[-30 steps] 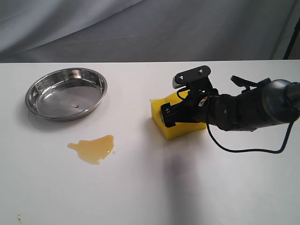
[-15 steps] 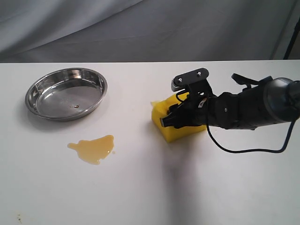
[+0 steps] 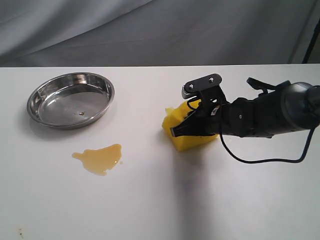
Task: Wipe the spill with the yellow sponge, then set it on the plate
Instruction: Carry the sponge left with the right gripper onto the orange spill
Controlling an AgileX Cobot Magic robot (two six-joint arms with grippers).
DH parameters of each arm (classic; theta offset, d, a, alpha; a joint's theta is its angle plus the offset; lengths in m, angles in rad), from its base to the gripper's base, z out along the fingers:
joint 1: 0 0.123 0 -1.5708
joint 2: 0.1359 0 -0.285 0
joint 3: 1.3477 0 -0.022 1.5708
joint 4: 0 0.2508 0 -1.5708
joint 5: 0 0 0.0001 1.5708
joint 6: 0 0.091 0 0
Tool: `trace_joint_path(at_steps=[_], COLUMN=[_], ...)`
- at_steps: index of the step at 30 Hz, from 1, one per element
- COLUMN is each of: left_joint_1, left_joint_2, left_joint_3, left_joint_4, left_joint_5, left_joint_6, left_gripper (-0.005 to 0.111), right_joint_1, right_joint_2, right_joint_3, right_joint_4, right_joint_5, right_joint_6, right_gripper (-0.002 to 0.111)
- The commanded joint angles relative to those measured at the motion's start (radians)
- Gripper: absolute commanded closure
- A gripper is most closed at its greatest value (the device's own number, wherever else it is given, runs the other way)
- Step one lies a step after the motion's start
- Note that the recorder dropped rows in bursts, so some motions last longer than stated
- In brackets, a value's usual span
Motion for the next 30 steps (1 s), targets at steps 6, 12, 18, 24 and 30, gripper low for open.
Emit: trace_joint_path(at_steps=[6, 12, 18, 24, 30], left_joint_1=[-0.004, -0.004, -0.004, -0.004, -0.004], left_joint_2=[-0.004, -0.004, -0.004, -0.004, -0.004], left_joint_3=[0.004, 0.004, 0.004, 0.004, 0.004], left_joint_4=[-0.002, -0.002, -0.002, -0.002, -0.002], left_joint_5=[-0.011, -0.011, -0.011, -0.011, -0.011], left_joint_6=[-0.003, -0.003, -0.003, -0.003, -0.003], left_gripper=[0.107, 0.107, 0.107, 0.107, 0.107], right_joint_1=[-0.002, -0.002, -0.002, 0.015, 0.162], right_joint_2=[-0.051, -0.101, -0.106, -0.106, -0.106], right_joint_3=[0.012, 0.012, 0.012, 0.012, 0.012], right_joint_4=[0.007, 0.007, 0.007, -0.019, -0.067], right_joint_5=[-0.007, 0.001, 0.085, 0.175, 0.035], right_joint_6=[0.022, 0.022, 0.016, 0.016, 0.014], right_gripper=[0.108, 0.108, 0.108, 0.108, 0.108])
